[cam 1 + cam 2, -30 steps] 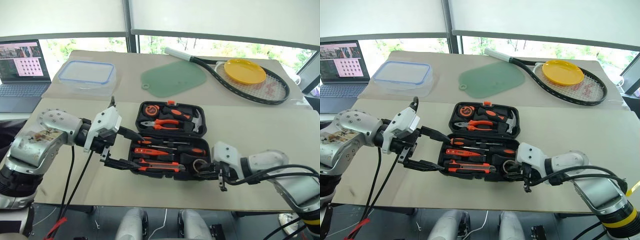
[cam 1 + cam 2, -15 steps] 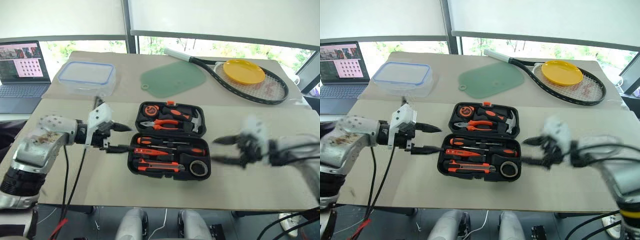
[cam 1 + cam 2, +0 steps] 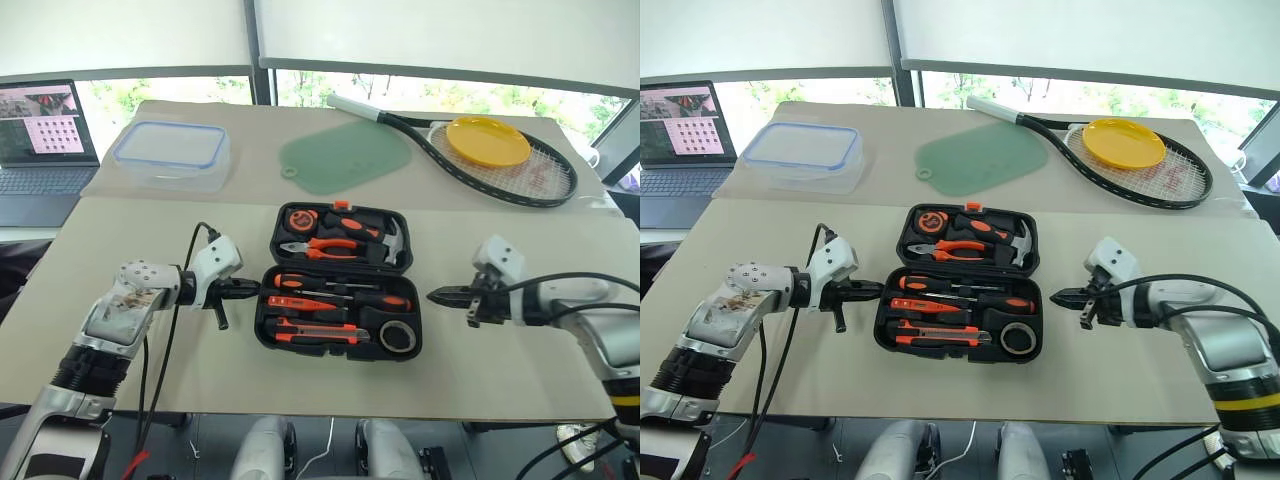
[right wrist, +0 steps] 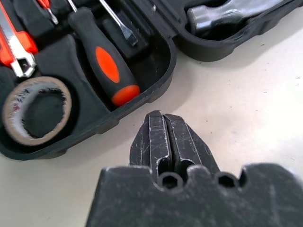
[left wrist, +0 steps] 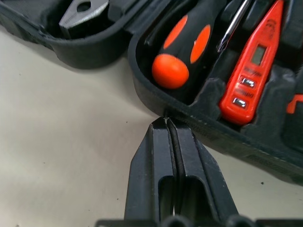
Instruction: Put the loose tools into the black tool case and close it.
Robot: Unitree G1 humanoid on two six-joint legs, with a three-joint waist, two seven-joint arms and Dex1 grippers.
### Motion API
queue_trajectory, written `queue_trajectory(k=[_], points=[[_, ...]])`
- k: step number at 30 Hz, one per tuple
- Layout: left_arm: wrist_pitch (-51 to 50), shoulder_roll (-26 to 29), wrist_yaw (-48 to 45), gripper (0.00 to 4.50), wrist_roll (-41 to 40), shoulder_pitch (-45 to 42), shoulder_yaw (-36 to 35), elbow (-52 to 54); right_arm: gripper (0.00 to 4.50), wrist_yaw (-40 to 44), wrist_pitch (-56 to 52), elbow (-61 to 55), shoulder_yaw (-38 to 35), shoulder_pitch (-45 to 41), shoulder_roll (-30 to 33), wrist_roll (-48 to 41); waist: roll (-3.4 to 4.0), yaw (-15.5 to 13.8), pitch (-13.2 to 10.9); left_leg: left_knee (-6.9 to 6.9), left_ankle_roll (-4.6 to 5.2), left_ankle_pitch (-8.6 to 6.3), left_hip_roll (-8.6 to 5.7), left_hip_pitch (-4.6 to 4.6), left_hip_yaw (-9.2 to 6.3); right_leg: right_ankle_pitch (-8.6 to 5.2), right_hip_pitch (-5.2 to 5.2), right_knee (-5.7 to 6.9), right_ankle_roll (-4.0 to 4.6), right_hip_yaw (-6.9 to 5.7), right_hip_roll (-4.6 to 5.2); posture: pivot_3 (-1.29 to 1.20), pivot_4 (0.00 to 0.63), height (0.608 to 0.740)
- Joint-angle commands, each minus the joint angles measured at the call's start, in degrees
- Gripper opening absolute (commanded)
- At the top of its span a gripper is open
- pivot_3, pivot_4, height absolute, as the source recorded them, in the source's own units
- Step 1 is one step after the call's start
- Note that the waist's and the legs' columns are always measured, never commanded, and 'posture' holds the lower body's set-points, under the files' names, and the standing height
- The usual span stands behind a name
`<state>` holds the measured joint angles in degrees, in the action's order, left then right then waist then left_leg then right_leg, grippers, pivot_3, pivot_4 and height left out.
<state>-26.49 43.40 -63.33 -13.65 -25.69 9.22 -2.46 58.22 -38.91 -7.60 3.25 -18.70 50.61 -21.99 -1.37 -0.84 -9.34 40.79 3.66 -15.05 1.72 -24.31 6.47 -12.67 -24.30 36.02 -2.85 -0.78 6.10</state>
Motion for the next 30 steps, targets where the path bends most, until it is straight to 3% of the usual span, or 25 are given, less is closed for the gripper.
queue_trajectory(k=[1,6,10,20,21,23,26,30], points=[[-0.77,-0.02,-3.00,0.06,-2.70,-0.39,-0.02,5.41,0.04,0.94,1.01,-1.07,0.82,-1.77,-0.93,0.10,0.00,-0.04,0.00,0.00,0.01,-0.01,-0.01,-0.01,0.00,0.00,0.01,-0.02,-0.01,0.00,0.01,0.00,0.150,0.738],[-2.87,0.32,-5.96,0.06,-6.07,2.50,-1.06,10.55,0.04,3.56,-1.18,-5.47,0.33,-0.82,-1.05,-3.09,0.00,0.21,0.00,-0.02,0.04,-0.02,0.01,0.00,0.02,0.01,-0.01,-0.04,-0.01,0.01,0.02,0.00,0.150,0.738],[-6.95,3.15,-10.19,0.06,-10.90,7.84,-1.50,18.11,0.04,7.98,-2.59,-13.66,-1.63,5.34,2.78,-7.16,0.01,0.12,0.00,-0.07,0.01,-0.03,0.06,-0.03,0.01,-0.03,-0.05,-0.06,0.00,0.00,0.02,0.00,0.150,0.738],[-7.58,6.07,-5.83,0.06,-5.89,15.13,-1.07,21.58,0.04,5.26,-2.56,-17.77,-7.33,14.48,5.64,-5.43,0.09,0.00,0.05,-0.05,0.08,-0.14,0.03,0.10,0.00,-0.08,0.08,-0.10,-0.02,0.02,0.08,0.00,0.150,0.738],[-9.45,6.95,-5.58,0.30,-6.60,15.64,-2.18,22.00,0.01,4.64,-2.40,-17.38,-8.16,14.81,6.14,-4.58,0.08,0.07,0.04,-0.04,0.08,-0.15,0.02,0.10,0.01,-0.08,0.07,-0.10,-0.02,0.03,0.09,0.00,0.150,0.738],[-12.06,8.89,-5.34,0.78,-7.57,16.81,-4.18,22.59,0.59,3.95,-2.98,-16.92,-9.89,15.55,7.14,-4.02,0.06,0.10,0.04,-0.04,0.08,-0.14,0.03,0.06,-0.01,-0.08,0.04,-0.08,-0.02,0.00,0.09,0.00,0.150,0.738],[-17.98,11.29,-4.02,1.85,-10.14,16.56,-8.56,20.25,1.48,4.27,-5.55,-16.39,-13.97,16.43,8.71,-5.84,0.07,0.15,0.04,-0.05,0.07,-0.14,0.04,0.08,0.00,-0.09,0.02,-0.04,0.00,0.02,0.08,0.00,0.150,0.738],[-37.63,5.74,3.15,3.30,-19.27,5.00,-15.27,12.35,2.87,2.20,-12.88,-13.01,-17.22,11.90,8.14,-10.98,0.04,-0.13,0.02,-0.03,0.03,-0.10,0.06,0.15,-0.08,-0.09,0.11,0.01,0.00,-0.06,0.04,0.00,0.150,0.738]])
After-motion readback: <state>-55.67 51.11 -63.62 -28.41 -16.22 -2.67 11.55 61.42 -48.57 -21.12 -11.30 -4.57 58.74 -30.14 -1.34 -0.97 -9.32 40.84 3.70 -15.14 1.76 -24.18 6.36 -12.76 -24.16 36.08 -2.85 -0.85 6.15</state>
